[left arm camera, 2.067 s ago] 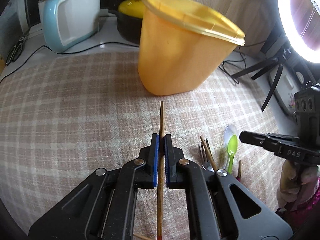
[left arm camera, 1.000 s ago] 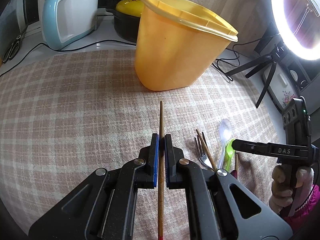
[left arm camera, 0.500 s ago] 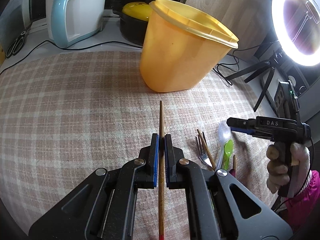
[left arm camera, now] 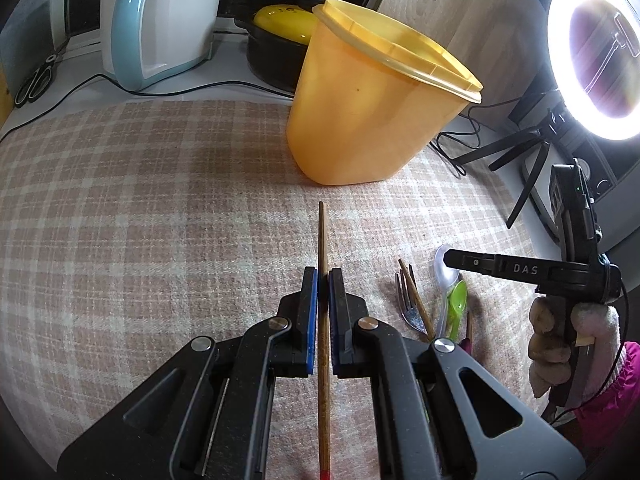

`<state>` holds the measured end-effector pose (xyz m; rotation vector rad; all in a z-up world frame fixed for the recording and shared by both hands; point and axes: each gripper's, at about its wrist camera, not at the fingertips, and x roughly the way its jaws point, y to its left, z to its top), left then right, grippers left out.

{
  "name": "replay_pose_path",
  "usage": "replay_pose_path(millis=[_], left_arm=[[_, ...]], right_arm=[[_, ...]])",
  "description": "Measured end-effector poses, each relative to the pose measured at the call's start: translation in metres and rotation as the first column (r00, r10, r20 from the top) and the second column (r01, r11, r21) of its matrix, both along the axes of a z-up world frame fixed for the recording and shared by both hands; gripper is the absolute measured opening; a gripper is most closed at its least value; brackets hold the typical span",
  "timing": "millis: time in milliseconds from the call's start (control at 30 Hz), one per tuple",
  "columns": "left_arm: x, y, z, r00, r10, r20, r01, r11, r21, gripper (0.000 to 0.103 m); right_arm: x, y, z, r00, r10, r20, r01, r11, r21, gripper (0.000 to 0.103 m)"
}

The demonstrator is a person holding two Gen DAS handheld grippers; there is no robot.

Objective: Organize utensils
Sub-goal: 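Lift the chopstick with left tool while right tool lifts the clear spoon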

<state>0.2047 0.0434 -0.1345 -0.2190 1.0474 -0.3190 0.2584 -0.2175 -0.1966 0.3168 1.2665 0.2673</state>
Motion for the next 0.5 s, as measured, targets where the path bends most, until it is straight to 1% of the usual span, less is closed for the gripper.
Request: replay_pose_path(millis=[33,67,167,233,300,400,500], left_arm=[[0.000,0.000,0.001,1.000,0.000,0.000,0.000,1.000,0.000,0.003],[0.000,0.000,0.001,1.000,0.001,0.000,-0.001,1.000,-0.001,0.003],[0.000,0.002,0.002,1.000,0.007,0.003,-0.007,1.000,-0.003,0.003],[0.000,0.005,0.005,1.000,0.010,0.010,-0.010,1.000,-0.006,0.003],[-0.001,0.006,0.008,1.000,0.016,0.019,-0.015,1.000,-0.006,0.003],[-0.003,0.009,0.013,0.999,0.024,0.037,-0.024,1.000,-0.005,0.003],[-0.004,0.010,0.019,0.998,0.032,0.054,-0.032,0.999,-0.006,0.003]], right_arm=[[-0.001,-0.001,-0.001,1.000,0.004,0.003,-0.004,1.000,-0.018,0.009],[0.000,0.003,-0.001,1.000,0.006,0.002,-0.006,1.000,-0.028,0.007],[0.003,0.008,-0.004,1.000,0.010,-0.004,-0.010,1.000,0.001,0.003],[0.001,0.007,-0.001,1.000,0.005,0.002,-0.005,0.999,0.038,0.001],[-0.001,0.010,0.006,1.000,0.011,0.021,-0.013,0.999,0.049,0.000],[-0.009,0.015,0.019,0.997,0.041,0.064,-0.043,0.999,0.032,0.000],[-0.016,0.019,0.025,0.996,0.041,0.077,-0.044,0.998,0.040,0.000]])
